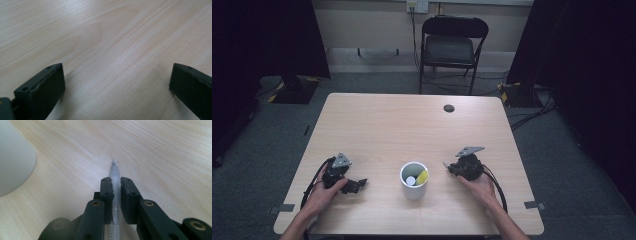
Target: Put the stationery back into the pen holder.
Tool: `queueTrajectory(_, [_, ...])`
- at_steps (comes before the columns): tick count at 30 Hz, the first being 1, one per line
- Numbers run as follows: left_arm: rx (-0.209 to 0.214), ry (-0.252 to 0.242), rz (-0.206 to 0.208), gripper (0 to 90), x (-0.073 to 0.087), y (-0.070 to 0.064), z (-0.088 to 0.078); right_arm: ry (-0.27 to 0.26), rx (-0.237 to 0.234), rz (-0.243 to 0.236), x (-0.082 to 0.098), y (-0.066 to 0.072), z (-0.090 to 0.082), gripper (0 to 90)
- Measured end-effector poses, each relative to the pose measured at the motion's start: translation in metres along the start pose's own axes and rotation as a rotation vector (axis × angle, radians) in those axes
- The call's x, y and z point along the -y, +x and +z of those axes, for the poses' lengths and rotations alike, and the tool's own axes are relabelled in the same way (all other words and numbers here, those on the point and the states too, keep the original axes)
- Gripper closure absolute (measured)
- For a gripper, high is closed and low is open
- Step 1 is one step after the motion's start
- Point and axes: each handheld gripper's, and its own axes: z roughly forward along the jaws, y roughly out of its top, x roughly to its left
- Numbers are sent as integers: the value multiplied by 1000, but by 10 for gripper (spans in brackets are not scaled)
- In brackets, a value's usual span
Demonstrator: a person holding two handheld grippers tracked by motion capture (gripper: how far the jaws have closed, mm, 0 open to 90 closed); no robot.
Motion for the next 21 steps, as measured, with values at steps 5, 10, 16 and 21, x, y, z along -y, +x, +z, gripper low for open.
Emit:
queueTrajectory(5, [0,0,0,0,0,0,0,1,-18,-2,0,1,-4,808])
queueTrajectory(10, [0,0,0,0,0,0,0,-48,-35,36,-2,-1,-13,808])
queueTrajectory(16, [0,0,0,0,0,0,0,-90,-53,51,-3,-2,-19,808])
queueTrajectory(21, [0,0,0,0,0,0,0,-131,-65,61,-5,-1,-25,808])
